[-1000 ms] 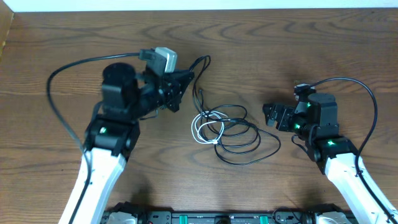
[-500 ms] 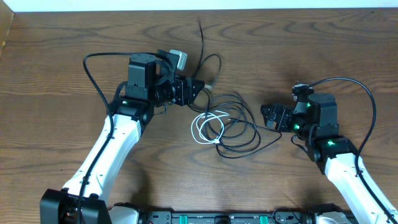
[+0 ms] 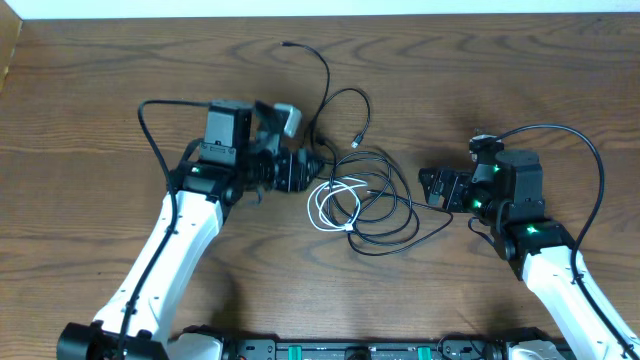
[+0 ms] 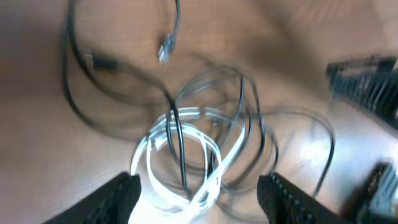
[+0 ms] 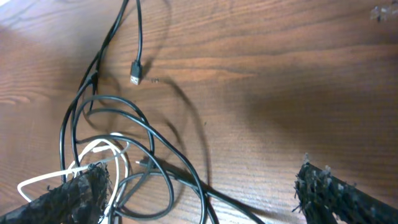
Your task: Untangle cables
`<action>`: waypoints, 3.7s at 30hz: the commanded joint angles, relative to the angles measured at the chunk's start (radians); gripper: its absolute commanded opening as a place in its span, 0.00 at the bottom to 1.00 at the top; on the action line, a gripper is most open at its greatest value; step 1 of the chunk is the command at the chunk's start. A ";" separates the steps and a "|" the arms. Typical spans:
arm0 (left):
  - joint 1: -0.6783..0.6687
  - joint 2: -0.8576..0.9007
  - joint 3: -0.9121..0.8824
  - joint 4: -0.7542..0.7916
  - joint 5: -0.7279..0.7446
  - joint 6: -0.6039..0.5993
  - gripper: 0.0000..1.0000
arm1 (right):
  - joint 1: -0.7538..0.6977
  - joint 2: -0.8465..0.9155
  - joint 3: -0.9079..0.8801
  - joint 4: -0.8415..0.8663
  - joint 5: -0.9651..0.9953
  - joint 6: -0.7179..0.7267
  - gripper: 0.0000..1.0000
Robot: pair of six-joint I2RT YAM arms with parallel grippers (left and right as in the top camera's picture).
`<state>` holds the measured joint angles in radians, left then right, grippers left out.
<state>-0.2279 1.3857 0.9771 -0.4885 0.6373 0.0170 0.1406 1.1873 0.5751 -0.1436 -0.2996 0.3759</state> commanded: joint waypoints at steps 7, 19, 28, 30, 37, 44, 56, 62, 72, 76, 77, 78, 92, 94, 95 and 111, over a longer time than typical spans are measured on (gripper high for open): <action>-0.121 -0.007 -0.001 -0.186 -0.075 0.480 0.70 | 0.005 0.004 0.005 0.003 -0.006 -0.041 0.98; -0.212 0.121 -0.005 -0.118 -0.142 0.480 0.70 | 0.005 0.004 0.005 0.001 -0.006 -0.041 0.98; -0.249 0.248 -0.005 -0.051 -0.141 0.480 0.67 | 0.005 0.004 0.005 0.001 -0.006 -0.041 0.98; -0.249 0.259 -0.005 -0.043 -0.142 0.480 0.53 | 0.005 0.004 0.005 0.001 -0.006 -0.041 0.98; -0.249 0.257 -0.005 -0.040 -0.160 0.476 0.08 | 0.005 0.004 0.005 0.001 -0.006 -0.041 0.98; -0.249 0.229 -0.002 -0.019 -0.286 0.339 0.07 | 0.005 0.004 0.005 0.002 -0.006 -0.042 0.98; -0.249 0.004 -0.002 0.142 -0.876 0.127 0.08 | 0.005 0.004 0.005 0.002 -0.006 -0.041 0.99; -0.249 -0.081 -0.002 0.242 -0.896 0.127 0.07 | 0.005 0.004 0.005 0.002 -0.006 -0.040 0.99; -0.249 -0.178 -0.002 0.367 -0.792 0.127 0.07 | 0.005 0.004 0.005 0.043 -0.143 -0.114 0.99; -0.249 -0.215 -0.002 0.400 -0.681 0.116 0.08 | 0.005 0.004 0.005 0.103 -0.293 -0.172 0.99; -0.249 -0.224 -0.002 0.411 -0.649 0.102 0.08 | 0.005 0.004 0.005 0.112 -0.313 -0.177 0.99; -0.249 -0.233 -0.002 0.424 -0.613 0.092 0.07 | 0.005 0.004 0.005 0.120 -0.324 -0.177 0.99; -0.249 -0.264 -0.002 0.594 -0.168 -0.098 0.08 | 0.011 0.004 0.005 0.159 -0.471 -0.263 0.99; -0.250 -0.264 -0.002 0.609 -0.120 -0.110 0.08 | 0.024 0.004 0.005 0.185 -0.471 -0.266 0.99; -0.250 -0.264 -0.002 0.616 -0.091 -0.114 0.07 | 0.032 0.004 0.005 0.201 -0.470 -0.266 0.99; -0.409 -0.264 -0.002 0.644 -0.053 -0.153 0.07 | 0.191 0.004 0.005 0.388 -0.222 -0.274 0.91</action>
<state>-0.6136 1.1313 0.9764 0.1444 0.5644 -0.1303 0.3168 1.1877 0.5751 0.2409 -0.6365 0.0990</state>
